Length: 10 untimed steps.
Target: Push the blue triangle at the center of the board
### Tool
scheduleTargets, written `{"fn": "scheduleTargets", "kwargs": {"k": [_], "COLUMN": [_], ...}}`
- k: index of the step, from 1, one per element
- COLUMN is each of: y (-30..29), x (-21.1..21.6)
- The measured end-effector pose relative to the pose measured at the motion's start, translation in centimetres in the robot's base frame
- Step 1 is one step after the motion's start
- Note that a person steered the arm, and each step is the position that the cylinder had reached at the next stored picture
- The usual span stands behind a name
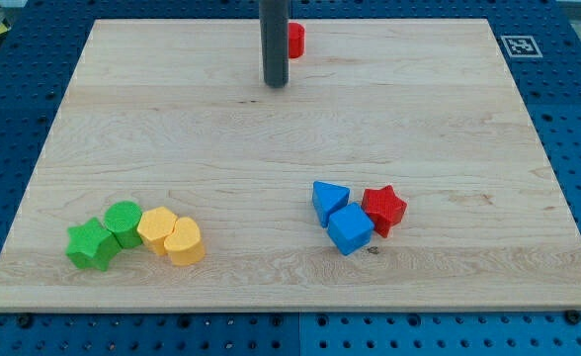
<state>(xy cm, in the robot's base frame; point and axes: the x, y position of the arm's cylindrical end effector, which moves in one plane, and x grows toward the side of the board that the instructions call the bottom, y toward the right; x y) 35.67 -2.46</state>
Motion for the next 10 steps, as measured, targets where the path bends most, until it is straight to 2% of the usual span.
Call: {"fn": "scheduleTargets", "kwargs": {"k": [2,3,5,6,7,9,10], "y": [-1.0,-1.0,4.0,4.0,4.3,11.2,11.2], "x": [15.1,18.1,17.0,17.8,20.6,20.7,20.9]}}
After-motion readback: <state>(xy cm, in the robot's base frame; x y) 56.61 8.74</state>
